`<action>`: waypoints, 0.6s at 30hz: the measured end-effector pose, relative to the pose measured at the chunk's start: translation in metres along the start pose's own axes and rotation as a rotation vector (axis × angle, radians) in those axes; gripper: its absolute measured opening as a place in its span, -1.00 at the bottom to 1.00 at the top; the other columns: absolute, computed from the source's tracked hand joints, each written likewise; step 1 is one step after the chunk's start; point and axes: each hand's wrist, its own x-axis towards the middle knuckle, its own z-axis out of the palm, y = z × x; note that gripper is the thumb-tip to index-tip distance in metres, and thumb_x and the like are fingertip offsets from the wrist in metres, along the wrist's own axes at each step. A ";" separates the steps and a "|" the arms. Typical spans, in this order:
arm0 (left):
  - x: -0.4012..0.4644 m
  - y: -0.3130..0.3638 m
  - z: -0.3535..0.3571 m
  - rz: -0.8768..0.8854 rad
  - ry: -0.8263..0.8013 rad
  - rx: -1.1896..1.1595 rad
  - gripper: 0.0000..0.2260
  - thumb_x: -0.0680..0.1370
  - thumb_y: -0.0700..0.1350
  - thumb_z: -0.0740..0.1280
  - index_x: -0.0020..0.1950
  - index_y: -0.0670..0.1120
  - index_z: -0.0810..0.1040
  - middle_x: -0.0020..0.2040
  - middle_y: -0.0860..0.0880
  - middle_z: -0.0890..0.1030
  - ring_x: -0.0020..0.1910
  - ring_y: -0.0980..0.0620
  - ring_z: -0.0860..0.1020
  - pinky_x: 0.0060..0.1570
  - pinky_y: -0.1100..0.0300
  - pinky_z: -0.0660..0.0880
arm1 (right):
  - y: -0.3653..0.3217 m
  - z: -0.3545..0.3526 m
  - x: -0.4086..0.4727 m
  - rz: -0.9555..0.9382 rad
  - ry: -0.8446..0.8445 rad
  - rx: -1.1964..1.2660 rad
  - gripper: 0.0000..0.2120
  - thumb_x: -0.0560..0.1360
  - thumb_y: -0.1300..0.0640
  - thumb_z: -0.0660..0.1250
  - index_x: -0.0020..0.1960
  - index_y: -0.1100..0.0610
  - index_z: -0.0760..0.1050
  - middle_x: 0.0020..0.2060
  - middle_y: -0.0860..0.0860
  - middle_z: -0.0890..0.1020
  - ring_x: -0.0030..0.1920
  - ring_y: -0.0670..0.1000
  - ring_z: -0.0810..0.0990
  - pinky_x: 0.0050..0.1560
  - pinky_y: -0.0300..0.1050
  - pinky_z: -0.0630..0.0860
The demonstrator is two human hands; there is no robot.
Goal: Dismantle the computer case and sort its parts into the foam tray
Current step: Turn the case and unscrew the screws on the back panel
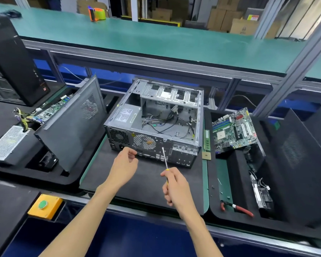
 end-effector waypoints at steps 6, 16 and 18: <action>0.021 -0.014 -0.022 -0.028 0.028 0.004 -0.81 0.57 -0.22 0.23 0.11 0.03 0.48 0.03 0.07 0.55 -0.07 0.16 0.51 -0.13 0.27 0.37 | -0.013 0.028 0.026 -0.029 -0.046 -0.032 -0.81 0.60 0.06 0.19 -0.08 0.02 0.56 -0.48 -0.07 0.35 -0.56 -0.08 0.21 -0.56 -0.29 0.15; 0.046 -0.029 -0.076 -0.102 0.153 0.028 -0.77 0.57 -0.27 0.18 0.07 0.01 0.51 0.01 0.08 0.58 -0.06 0.17 0.53 -0.18 0.34 0.38 | -0.029 0.087 0.068 -0.050 -0.275 -0.103 -0.77 0.58 0.05 0.16 -0.21 -0.02 0.48 -0.52 -0.11 0.36 -0.58 -0.09 0.23 -0.55 -0.28 0.18; 0.050 -0.033 -0.087 -0.102 0.188 0.034 -0.77 0.57 -0.28 0.18 0.05 0.01 0.52 -0.01 0.08 0.59 -0.07 0.16 0.54 -0.18 0.35 0.39 | -0.030 0.101 0.073 -0.056 -0.322 -0.114 -0.77 0.58 0.06 0.16 -0.23 -0.02 0.48 -0.52 -0.12 0.36 -0.58 -0.09 0.23 -0.55 -0.29 0.17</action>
